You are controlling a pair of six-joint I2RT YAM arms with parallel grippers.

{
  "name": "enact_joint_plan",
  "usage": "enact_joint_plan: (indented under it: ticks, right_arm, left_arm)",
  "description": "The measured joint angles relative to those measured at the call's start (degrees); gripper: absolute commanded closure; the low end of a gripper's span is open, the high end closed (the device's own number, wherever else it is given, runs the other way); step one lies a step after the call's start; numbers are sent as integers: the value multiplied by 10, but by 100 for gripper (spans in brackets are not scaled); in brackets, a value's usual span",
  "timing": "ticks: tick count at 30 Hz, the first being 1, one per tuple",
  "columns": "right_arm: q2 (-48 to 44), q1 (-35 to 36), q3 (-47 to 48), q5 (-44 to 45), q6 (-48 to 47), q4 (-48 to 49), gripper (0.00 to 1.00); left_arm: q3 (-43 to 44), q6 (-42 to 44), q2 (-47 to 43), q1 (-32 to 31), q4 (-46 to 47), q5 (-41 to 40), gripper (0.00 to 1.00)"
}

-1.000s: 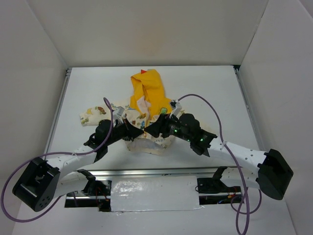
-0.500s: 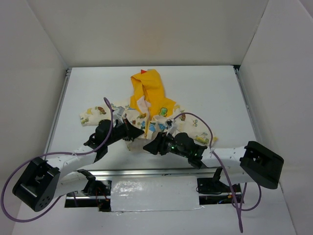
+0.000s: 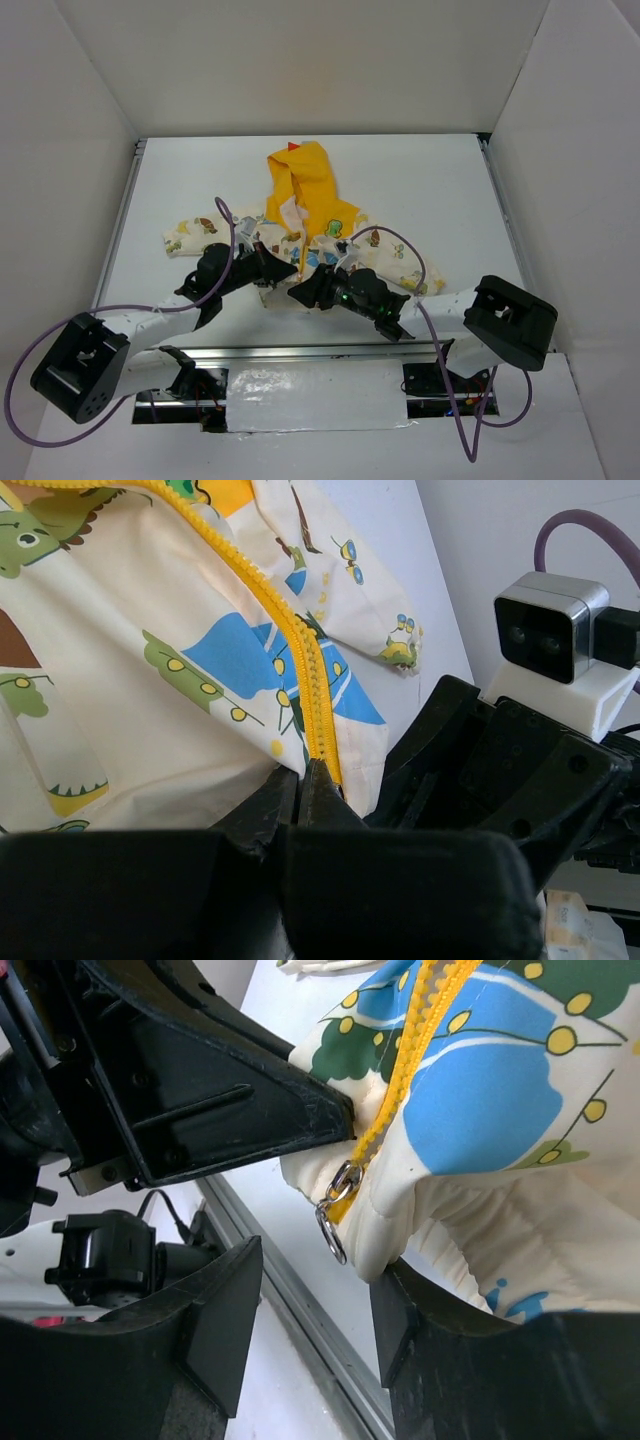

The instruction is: Zip up the jacket

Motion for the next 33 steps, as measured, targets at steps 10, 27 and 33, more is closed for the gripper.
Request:
enact_joint_plan:
  ticks: [10,27,33]
  right_arm:
    - [10,0,7,23,7,2,65]
    - [-5,2,28,49,84,-60,100]
    - [-43,2,91,50,125,-209,100]
  left_arm:
    - [0,-2,3,0,15,0,100]
    - [0,4,3,0,16,0,100]
    - [0,21,4,0,21,16,100]
